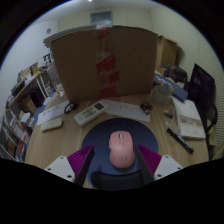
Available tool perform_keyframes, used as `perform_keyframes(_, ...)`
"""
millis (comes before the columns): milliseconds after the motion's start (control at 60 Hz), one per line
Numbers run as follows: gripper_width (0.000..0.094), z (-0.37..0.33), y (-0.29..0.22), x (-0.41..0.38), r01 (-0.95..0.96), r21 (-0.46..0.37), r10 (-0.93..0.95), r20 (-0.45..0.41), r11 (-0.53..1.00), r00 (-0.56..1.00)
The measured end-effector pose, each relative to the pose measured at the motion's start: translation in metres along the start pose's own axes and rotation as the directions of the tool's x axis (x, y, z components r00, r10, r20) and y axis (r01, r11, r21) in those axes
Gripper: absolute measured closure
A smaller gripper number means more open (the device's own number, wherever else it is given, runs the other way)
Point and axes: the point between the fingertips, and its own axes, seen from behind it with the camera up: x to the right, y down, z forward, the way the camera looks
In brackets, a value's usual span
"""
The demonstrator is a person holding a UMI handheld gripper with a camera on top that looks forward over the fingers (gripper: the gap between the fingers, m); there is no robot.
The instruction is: Arrange mouse
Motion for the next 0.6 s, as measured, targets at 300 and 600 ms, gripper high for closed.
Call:
perform_keyframes(300, 0.0095, -0.133, 0.011, -0.055, -0.032, 0.053, 0.038, -0.114, 0.998, 0.993)
perform_keyframes(600, 0.0092, -0.211, 0.055, -0.115, -0.090, 0.021, 0.092, -0.098, 0.996, 0.991)
